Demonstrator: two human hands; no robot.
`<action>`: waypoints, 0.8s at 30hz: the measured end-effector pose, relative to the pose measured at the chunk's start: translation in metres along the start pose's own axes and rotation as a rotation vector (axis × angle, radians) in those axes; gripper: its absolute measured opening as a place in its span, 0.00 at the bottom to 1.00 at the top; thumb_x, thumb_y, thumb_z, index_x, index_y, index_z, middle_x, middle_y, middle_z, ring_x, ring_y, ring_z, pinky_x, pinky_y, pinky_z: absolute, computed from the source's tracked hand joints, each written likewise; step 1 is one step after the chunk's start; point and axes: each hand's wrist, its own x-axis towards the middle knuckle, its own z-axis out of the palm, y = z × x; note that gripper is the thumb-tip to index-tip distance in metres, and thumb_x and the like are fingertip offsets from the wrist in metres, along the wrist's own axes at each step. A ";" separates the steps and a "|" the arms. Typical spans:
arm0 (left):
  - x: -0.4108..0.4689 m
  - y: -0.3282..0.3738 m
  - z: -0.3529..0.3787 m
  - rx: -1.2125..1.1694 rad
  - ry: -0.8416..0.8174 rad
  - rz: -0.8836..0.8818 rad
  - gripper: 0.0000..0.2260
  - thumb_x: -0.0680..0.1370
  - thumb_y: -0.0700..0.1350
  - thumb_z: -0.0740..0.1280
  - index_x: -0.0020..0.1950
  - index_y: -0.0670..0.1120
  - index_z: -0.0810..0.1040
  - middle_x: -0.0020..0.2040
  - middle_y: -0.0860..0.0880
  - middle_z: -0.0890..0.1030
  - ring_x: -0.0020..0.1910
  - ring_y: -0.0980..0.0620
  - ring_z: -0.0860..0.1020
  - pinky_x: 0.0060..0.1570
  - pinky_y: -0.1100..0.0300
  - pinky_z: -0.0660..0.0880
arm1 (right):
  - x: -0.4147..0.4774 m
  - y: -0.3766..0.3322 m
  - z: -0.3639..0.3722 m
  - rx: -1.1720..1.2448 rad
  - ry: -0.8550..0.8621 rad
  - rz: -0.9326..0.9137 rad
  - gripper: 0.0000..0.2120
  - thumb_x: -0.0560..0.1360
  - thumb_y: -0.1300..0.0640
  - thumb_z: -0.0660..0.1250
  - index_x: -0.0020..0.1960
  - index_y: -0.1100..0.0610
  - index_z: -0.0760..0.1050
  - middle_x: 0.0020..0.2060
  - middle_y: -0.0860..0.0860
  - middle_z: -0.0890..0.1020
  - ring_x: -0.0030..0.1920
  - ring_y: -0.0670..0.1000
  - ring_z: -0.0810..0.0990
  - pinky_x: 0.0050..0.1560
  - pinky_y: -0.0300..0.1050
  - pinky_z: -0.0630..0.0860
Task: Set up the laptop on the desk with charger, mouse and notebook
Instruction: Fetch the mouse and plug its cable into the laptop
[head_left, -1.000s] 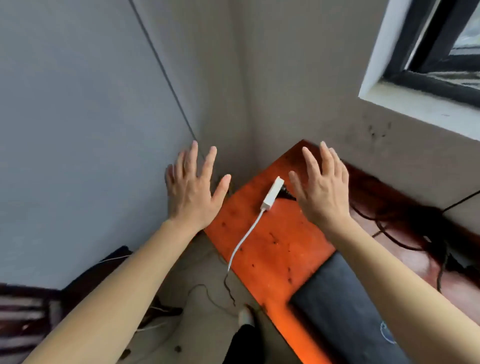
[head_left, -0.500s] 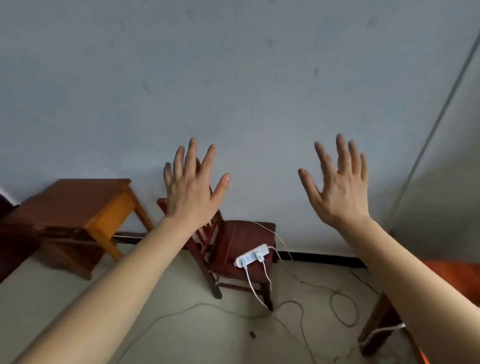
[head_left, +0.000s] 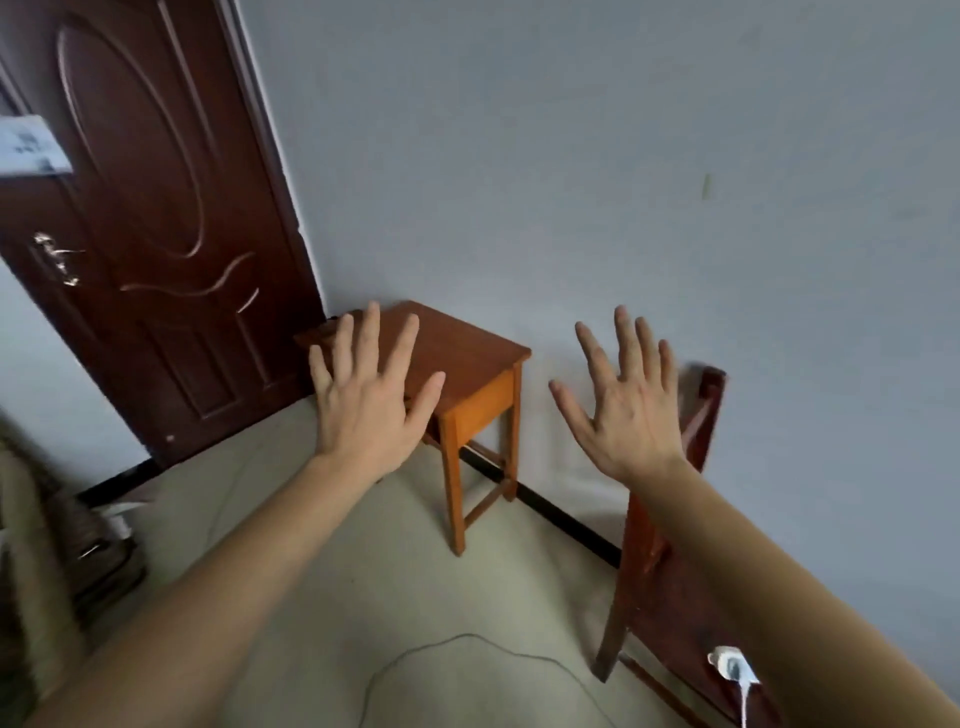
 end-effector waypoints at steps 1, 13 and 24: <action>0.005 -0.023 0.008 0.024 -0.009 -0.027 0.31 0.80 0.65 0.49 0.79 0.52 0.59 0.79 0.39 0.57 0.76 0.35 0.57 0.67 0.29 0.60 | 0.018 -0.017 0.018 0.016 -0.024 -0.030 0.34 0.81 0.31 0.47 0.81 0.47 0.53 0.81 0.60 0.53 0.80 0.64 0.51 0.78 0.65 0.51; 0.166 -0.219 0.096 0.197 0.017 -0.308 0.33 0.79 0.67 0.49 0.80 0.53 0.56 0.80 0.39 0.54 0.76 0.32 0.55 0.67 0.26 0.59 | 0.277 -0.161 0.226 0.170 -0.075 -0.287 0.36 0.81 0.31 0.46 0.82 0.51 0.51 0.81 0.60 0.53 0.81 0.63 0.51 0.79 0.65 0.49; 0.274 -0.406 0.183 0.310 0.029 -0.453 0.32 0.79 0.68 0.49 0.80 0.55 0.56 0.80 0.41 0.54 0.77 0.35 0.56 0.65 0.28 0.62 | 0.466 -0.317 0.372 0.214 -0.180 -0.446 0.37 0.79 0.29 0.45 0.82 0.48 0.48 0.81 0.57 0.52 0.81 0.61 0.49 0.78 0.62 0.43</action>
